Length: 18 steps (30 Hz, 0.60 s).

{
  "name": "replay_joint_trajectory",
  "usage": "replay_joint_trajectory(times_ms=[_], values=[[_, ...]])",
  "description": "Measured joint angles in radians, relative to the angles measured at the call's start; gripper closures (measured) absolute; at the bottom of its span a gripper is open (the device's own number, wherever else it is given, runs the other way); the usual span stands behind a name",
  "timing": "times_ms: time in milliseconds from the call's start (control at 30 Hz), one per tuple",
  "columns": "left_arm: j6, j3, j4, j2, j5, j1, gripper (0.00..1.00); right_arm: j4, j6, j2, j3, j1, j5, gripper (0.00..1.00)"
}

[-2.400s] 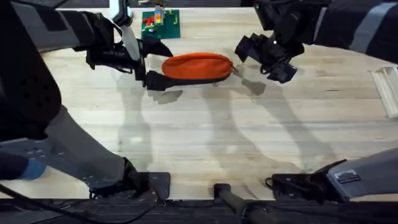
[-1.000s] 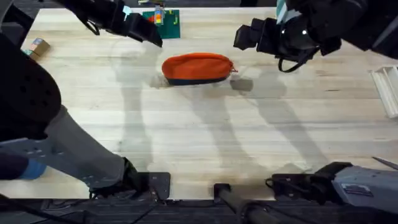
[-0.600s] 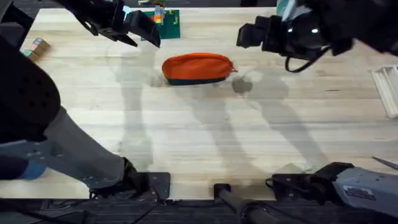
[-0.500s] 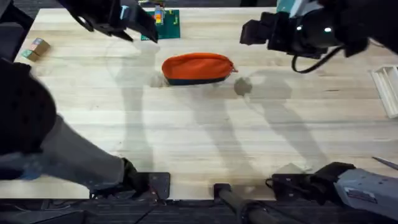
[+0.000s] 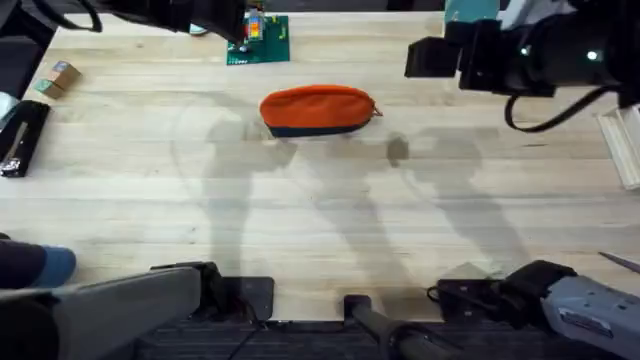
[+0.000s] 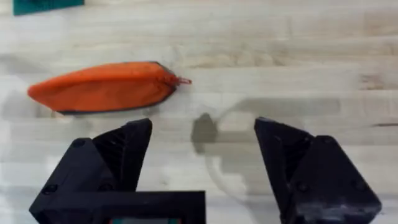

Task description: Unzip the bag, pick up the pens from the table one at a time and place them inside, then zip the bag closed.

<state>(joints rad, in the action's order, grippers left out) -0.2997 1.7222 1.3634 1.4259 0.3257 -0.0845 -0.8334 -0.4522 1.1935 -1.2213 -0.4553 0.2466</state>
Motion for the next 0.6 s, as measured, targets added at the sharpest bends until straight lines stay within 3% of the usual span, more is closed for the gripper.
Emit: replay_joint_trajectory(times_ms=[233, 600], values=[[0.056, 0.0, 0.059, -0.048, -0.059, 0.034, 0.004, -0.055, 0.005, -0.029, 0.0, 0.0, 0.0, 0.006], [0.122, -0.039, 0.049, -0.089, -0.092, 0.101, 0.004, -0.058, 0.005, -0.053, 0.0, 0.0, 0.0, 0.006]])
